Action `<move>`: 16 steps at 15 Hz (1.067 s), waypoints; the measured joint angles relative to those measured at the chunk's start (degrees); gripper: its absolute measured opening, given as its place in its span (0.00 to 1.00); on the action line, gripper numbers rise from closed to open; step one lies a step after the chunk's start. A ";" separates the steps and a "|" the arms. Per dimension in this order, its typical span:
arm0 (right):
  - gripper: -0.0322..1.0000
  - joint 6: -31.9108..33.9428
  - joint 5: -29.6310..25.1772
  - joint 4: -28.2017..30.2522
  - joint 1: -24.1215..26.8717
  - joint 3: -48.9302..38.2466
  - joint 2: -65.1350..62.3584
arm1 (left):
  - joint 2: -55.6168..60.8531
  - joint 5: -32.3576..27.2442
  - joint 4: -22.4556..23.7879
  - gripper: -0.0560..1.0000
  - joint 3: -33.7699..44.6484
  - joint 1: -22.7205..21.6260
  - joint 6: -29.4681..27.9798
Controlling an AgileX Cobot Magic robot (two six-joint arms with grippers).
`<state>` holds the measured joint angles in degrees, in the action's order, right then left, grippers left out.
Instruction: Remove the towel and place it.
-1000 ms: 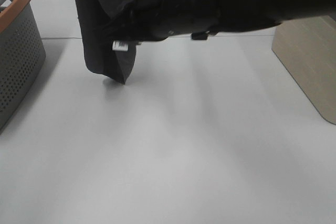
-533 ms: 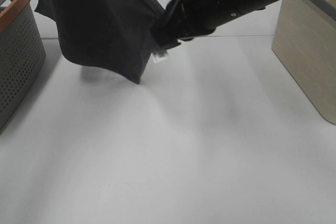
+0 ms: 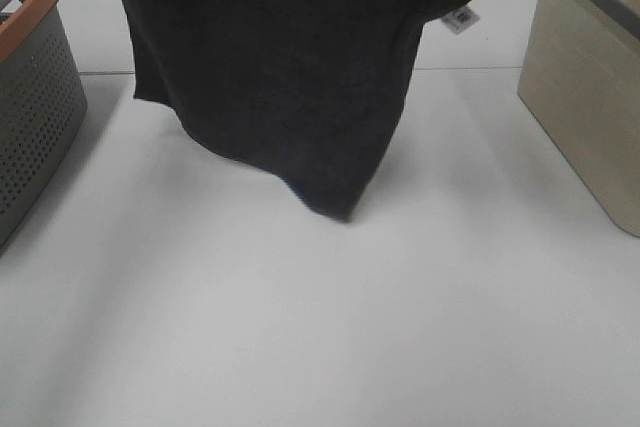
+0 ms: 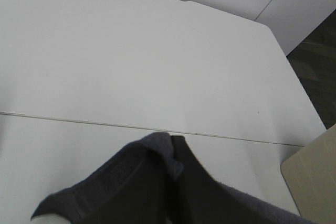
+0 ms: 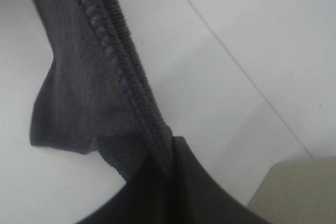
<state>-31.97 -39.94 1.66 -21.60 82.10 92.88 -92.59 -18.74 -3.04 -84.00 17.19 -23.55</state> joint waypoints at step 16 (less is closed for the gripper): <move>0.05 -4.35 4.13 -4.41 10.49 36.21 26.13 | -16.33 31.11 4.81 0.05 -2.64 0.29 -0.23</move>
<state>-36.33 -35.81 -2.75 -11.12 118.32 119.00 -108.92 12.38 1.78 -86.63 17.48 -23.78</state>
